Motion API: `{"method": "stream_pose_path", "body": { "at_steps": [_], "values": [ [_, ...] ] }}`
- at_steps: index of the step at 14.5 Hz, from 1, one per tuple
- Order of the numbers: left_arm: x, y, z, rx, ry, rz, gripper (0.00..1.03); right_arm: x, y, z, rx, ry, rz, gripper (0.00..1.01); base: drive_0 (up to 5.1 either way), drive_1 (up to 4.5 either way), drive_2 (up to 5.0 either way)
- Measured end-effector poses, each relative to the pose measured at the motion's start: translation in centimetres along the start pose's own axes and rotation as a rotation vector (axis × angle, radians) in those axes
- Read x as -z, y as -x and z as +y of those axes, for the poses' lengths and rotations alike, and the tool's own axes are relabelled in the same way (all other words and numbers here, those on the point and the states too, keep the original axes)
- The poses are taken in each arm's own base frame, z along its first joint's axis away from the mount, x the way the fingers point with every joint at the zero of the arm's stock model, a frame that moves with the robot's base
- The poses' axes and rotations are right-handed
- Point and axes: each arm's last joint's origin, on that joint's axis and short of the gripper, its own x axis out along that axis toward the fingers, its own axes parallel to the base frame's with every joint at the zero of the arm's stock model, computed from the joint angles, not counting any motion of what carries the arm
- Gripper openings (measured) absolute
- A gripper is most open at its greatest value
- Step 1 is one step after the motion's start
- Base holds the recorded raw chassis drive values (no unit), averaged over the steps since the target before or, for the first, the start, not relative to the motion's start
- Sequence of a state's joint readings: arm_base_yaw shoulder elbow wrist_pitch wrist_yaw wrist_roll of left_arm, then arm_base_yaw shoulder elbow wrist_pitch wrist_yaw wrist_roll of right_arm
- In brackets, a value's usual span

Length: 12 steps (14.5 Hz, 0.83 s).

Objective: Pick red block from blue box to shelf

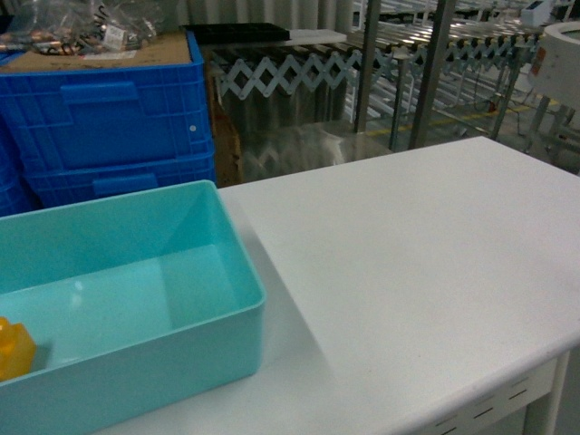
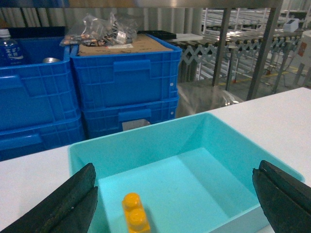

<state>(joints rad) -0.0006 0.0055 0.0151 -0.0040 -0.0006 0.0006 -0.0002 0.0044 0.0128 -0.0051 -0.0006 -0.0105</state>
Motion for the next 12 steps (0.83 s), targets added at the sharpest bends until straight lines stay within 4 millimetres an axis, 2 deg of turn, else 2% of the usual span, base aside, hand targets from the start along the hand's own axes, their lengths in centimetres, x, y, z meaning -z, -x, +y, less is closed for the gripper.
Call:
{"method": "stream_pose_path", "body": {
  "at_steps": [12],
  "values": [
    [0.0,0.0,0.0,0.0,0.0,0.0,0.98,0.0,0.0,0.0,0.0,0.0,0.0,0.28,-1.6,-1.62,-1.6]
  ]
}}
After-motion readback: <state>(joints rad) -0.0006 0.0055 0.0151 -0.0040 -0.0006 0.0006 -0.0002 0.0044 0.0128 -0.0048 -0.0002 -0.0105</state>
